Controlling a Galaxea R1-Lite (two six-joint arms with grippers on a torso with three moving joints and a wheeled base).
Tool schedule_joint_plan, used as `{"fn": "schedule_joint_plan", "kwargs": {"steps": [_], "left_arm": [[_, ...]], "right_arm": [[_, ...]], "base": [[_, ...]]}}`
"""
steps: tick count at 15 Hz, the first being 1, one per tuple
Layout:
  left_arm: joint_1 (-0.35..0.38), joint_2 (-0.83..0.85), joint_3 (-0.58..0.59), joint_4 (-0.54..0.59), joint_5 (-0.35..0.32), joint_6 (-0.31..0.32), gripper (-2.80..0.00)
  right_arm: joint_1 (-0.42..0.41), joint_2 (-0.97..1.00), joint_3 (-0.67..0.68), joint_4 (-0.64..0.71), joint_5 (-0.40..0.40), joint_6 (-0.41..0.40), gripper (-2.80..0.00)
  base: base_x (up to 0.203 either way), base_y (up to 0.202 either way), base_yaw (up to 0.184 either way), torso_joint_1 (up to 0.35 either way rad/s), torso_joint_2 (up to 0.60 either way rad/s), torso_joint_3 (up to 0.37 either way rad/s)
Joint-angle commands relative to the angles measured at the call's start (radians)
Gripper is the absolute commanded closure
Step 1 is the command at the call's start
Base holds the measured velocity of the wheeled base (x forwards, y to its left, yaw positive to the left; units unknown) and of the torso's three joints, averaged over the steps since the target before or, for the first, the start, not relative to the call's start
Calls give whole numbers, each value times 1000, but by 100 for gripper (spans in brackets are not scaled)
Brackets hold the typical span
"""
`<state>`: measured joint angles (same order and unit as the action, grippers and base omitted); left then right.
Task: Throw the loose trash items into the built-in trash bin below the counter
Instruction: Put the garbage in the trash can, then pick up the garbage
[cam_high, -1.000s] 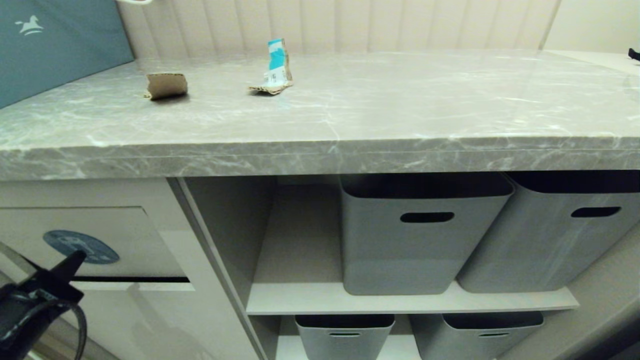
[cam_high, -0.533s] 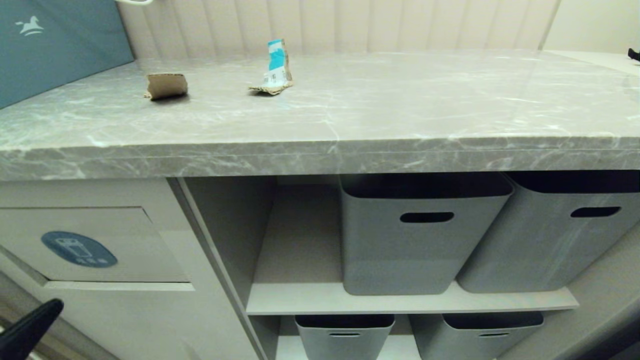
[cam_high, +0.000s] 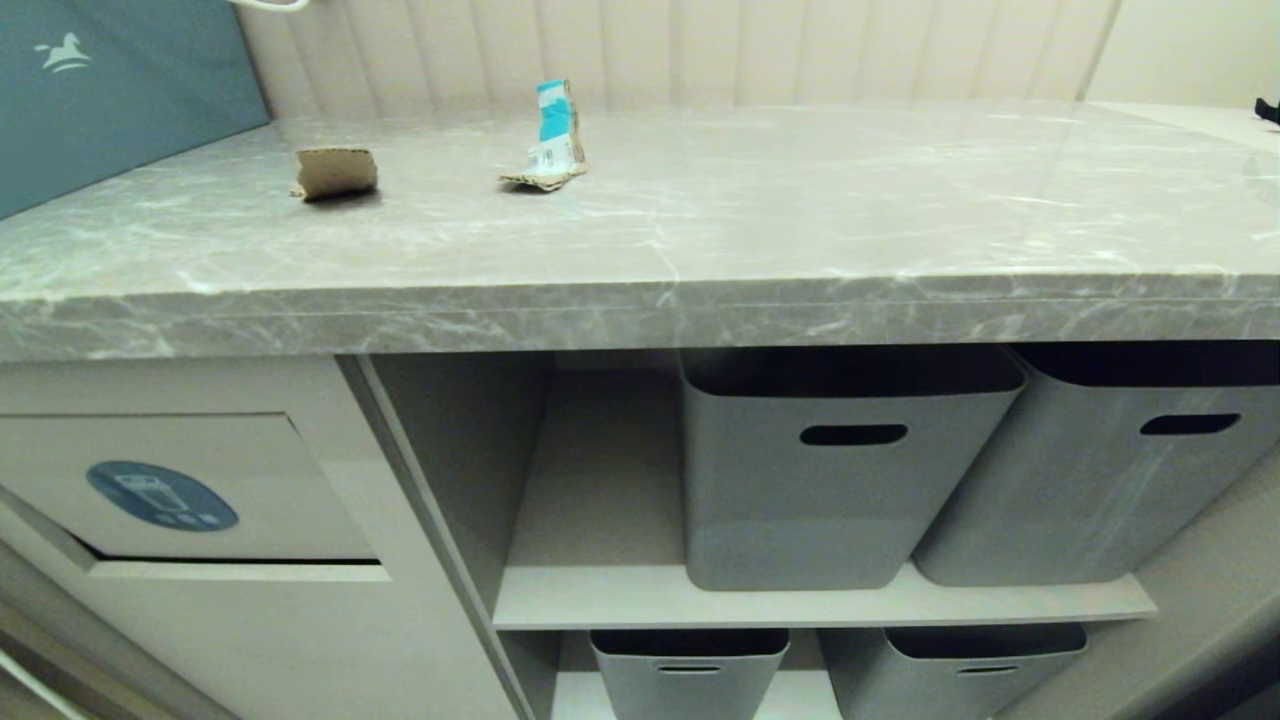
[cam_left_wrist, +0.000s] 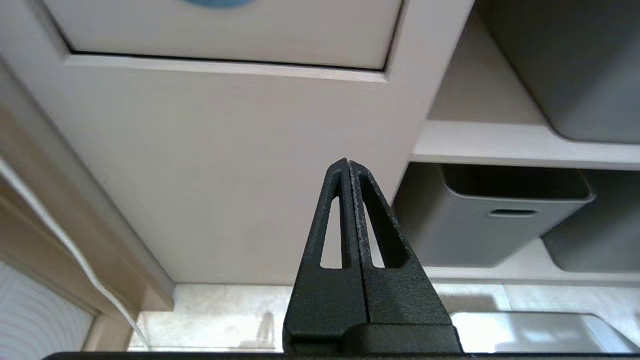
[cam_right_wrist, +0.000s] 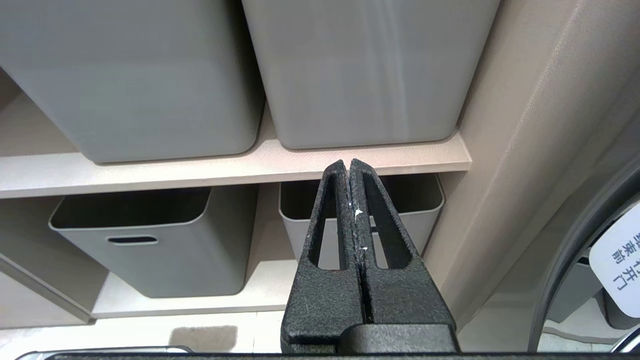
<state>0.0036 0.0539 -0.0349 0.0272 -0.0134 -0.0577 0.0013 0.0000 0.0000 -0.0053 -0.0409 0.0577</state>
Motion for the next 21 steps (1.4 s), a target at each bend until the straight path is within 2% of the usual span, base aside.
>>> {"fn": "schedule_joint_plan", "kwargs": {"steps": [1,2,3,7,14,21], "left_arm": [[-1,-51,31,-8,8,17,0],[-1,-51,36,-31,6,70,0],[-1,-51,37,-35,-1,81,0],[-1,-52,38,-35,3,57,0],[-1,-51,36,-35,3,59,0],[-1,-52,37,-35,6,56,0]], "right_arm": [[0,0,2,0,0,-1,0],[0,0,2,-1,1,-1,0],[0,0,2,-1,-1,1,0],[0,0,2,-1,-1,1,0],[0,0,2,1,1,-5,0],[0,0,2,1,3,-12,0]], "base": [[0,0,0,0,0,0],[0,0,0,0,0,0],[0,0,0,0,0,0],[0,0,0,0,0,0],[0,0,0,0,0,0],[0,0,0,104,-350,-257]]}}
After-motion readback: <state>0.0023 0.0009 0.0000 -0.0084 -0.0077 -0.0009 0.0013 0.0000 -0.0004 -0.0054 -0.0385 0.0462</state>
